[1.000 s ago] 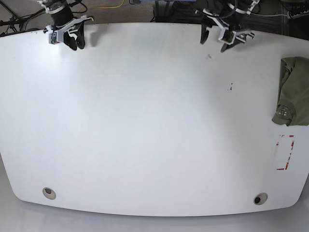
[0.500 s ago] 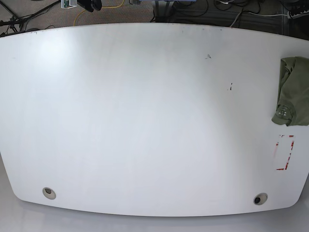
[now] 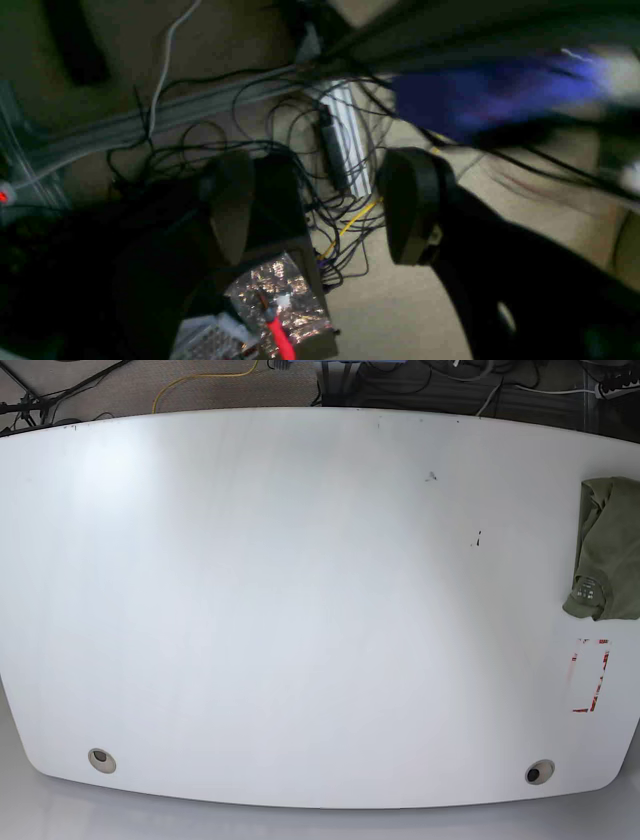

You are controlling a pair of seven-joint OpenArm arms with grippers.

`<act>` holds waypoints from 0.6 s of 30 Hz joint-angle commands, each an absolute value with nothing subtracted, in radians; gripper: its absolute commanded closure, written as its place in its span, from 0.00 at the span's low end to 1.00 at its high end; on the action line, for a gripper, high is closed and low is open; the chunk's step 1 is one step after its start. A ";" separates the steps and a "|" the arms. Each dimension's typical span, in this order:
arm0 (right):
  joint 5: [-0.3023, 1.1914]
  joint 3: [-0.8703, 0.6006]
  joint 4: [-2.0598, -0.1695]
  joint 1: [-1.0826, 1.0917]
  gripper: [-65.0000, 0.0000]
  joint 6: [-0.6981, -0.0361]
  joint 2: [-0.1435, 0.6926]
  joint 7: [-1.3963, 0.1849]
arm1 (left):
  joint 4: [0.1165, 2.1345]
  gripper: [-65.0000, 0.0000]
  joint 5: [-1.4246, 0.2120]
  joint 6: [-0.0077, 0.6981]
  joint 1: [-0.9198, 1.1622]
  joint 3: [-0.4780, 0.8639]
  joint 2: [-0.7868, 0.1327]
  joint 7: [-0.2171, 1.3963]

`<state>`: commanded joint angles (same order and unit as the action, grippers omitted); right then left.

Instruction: Fold the T-shirt properly

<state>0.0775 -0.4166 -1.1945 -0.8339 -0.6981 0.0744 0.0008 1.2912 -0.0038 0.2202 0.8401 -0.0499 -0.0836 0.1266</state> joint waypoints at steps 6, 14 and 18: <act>0.074 -0.407 -0.983 -0.708 0.78 -0.698 0.102 0.012 | 1.072 0.42 -0.001 0.220 0.700 -0.050 -0.061 0.127; 0.073 -0.406 -0.716 -0.555 0.78 -0.691 0.148 0.053 | 0.725 0.42 -0.004 0.220 0.481 -0.044 -0.044 0.127; 0.061 -0.404 -0.634 -0.496 0.78 -0.665 0.156 0.051 | 0.555 0.42 -0.004 0.219 0.372 -0.042 -0.039 0.124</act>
